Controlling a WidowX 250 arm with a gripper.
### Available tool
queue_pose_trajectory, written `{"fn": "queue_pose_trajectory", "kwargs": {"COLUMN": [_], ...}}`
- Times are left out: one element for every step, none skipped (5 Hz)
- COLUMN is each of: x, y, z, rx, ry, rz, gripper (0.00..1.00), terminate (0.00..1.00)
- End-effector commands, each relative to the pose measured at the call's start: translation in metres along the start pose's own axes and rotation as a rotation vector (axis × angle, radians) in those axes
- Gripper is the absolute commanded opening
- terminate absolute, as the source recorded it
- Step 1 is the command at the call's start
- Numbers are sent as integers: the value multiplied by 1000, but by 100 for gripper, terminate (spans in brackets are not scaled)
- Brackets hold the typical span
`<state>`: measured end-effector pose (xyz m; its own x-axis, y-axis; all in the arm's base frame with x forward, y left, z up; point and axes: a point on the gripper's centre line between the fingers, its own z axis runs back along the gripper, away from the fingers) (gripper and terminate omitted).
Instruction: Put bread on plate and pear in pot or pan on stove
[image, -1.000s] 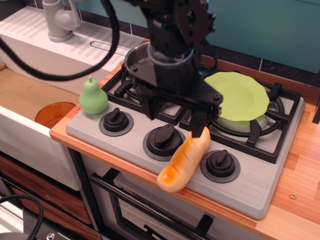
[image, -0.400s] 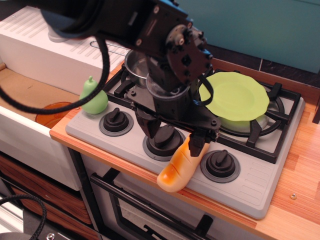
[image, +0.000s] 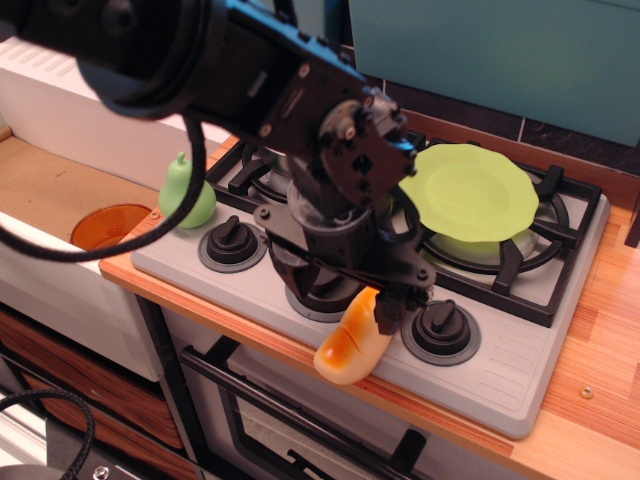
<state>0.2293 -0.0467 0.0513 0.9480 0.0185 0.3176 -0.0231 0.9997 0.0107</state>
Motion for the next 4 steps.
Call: {"fn": "queue_pose_trajectory", "kwargs": {"x": [-5,-7,-8,-8], "y": [-3,-4,-5,-8], "z": [-8,-13,-17,-21], "rx": [-10,-16,-18,-12], "ry": [-39,-40,-45,-52], "rz": [5,0,-7,-8], "gripper": [100,100,100,100], "terminate": [0,0,0,0]}}
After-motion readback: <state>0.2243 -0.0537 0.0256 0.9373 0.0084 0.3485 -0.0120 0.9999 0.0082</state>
